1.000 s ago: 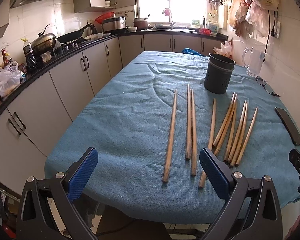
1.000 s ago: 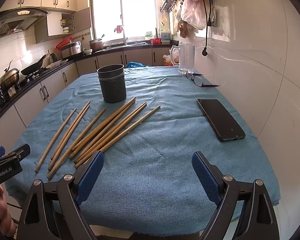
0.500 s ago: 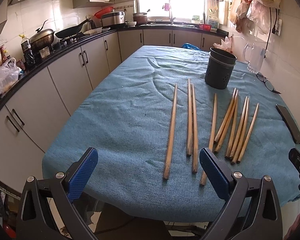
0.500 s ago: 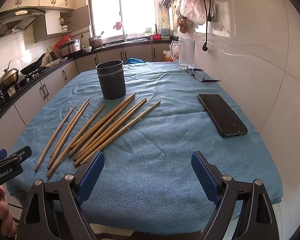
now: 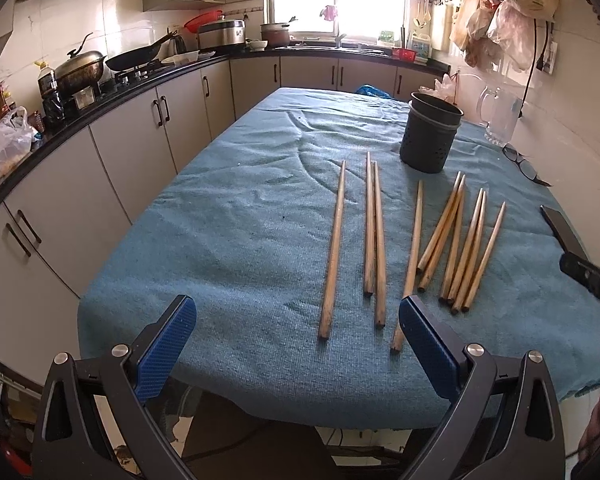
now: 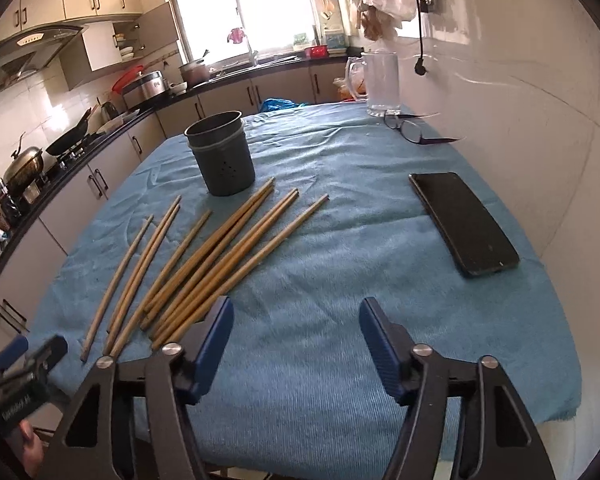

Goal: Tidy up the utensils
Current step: 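Lower the left tool onto a chopstick and close it while the right tool grasps another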

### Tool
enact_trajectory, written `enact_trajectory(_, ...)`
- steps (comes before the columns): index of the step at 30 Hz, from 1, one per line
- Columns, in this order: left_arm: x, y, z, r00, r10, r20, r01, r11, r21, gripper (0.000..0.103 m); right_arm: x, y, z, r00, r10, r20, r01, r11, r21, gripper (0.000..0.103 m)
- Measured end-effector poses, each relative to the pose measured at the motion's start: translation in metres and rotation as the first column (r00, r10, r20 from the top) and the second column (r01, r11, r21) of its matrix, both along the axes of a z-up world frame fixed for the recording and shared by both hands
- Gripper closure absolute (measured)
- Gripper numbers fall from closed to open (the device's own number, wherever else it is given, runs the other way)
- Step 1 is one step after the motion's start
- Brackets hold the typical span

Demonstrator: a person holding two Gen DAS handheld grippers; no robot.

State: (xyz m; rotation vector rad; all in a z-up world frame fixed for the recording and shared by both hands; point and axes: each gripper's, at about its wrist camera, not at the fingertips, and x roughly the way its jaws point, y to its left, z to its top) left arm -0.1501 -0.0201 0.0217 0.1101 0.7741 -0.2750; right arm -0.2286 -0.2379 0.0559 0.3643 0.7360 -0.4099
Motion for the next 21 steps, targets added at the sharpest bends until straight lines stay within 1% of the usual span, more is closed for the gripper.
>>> enact_trajectory(1, 0.0, 0.0, 0.0, 1.0, -0.003, -0.001, 0.003, 1.0, -0.004, 0.002, 0.004, -0.005, 0.0, 1.0, 0.0, -0.005, 0.0, 1.0, 0.026, 0.037)
enact_trajectory(4, -0.001, -0.001, 0.001, 1.0, -0.028, -0.001, 0.028, 0.999, -0.023, 0.002, 0.015, -0.016, -0.002, 1.0, 0.015, -0.015, -0.013, 0.994, 0.112, 0.047)
enact_trajectory(6, 0.0, -0.004, 0.001, 0.999, -0.044, -0.006, 0.043, 0.999, -0.018, 0.002, 0.022, -0.022, -0.002, 0.999, 0.011, -0.03, -0.007, 0.99, 0.141, 0.052)
enact_trajectory(8, 0.006, -0.006, 0.001, 0.997, -0.073, -0.03, 0.073, 0.997, -0.009, 0.002, 0.031, -0.029, -0.003, 0.999, 0.019, -0.037, -0.012, 0.983, 0.182, 0.053)
enact_trajectory(9, 0.012, -0.006, 0.001, 0.996, -0.08, -0.044, 0.08, 0.997, 0.004, 0.002, 0.035, -0.035, -0.004, 0.999, 0.021, -0.039, -0.011, 0.975, 0.222, 0.053)
enact_trajectory(10, 0.017, -0.006, 0.0, 0.995, -0.079, -0.054, 0.08, 0.997, 0.013, 0.002, 0.04, -0.041, -0.006, 0.999, 0.018, -0.044, -0.006, 0.965, 0.263, 0.053)
enact_trajectory(11, 0.023, -0.006, 0.0, 0.995, -0.074, -0.062, 0.076, 0.997, 0.019, 0.002, 0.044, -0.044, -0.007, 0.998, 0.018, -0.052, -0.002, 0.959, 0.282, 0.053)
enact_trajectory(13, 0.038, -0.005, 0.002, 0.994, -0.076, -0.076, 0.078, 0.997, 0.025, 0.002, 0.057, -0.051, -0.009, 0.997, 0.02, -0.075, 0.004, 0.954, 0.299, 0.053)
enact_trajectory(15, 0.054, -0.007, 0.005, 0.989, -0.104, -0.107, 0.108, 0.994, 0.025, 0.003, 0.071, -0.058, -0.01, 0.995, 0.006, -0.098, 0.023, 0.954, 0.299, 0.053)
enact_trajectory(16, 0.063, -0.008, 0.006, 0.986, -0.113, -0.124, 0.117, 0.993, 0.024, 0.004, 0.079, -0.063, -0.013, 0.993, 0.001, -0.114, 0.034, 0.952, 0.306, 0.054)
enact_trajectory(18, 0.084, -0.011, 0.006, 0.98, -0.12, -0.158, 0.126, 0.992, 0.029, 0.011, 0.093, -0.077, -0.02, 0.989, -0.019, -0.149, 0.071, 0.932, 0.355, 0.057)
enact_trajectory(19, 0.092, -0.013, 0.005, 0.976, -0.126, -0.178, 0.132, 0.991, 0.023, 0.013, 0.099, -0.081, -0.023, 0.987, -0.015, -0.157, 0.073, 0.925, 0.372, 0.059)
enact_trajectory(20, 0.102, -0.014, 0.005, 0.97, -0.129, -0.205, 0.135, 0.991, 0.016, 0.023, 0.106, -0.086, -0.028, 0.985, -0.018, -0.173, 0.083, 0.922, 0.379, 0.063)
enact_trajectory(21, 0.115, -0.015, 0.003, 0.962, -0.129, -0.241, 0.136, 0.991, 0.009, 0.03, 0.113, -0.091, -0.032, 0.981, -0.027, -0.193, 0.1, 0.919, 0.38, 0.064)
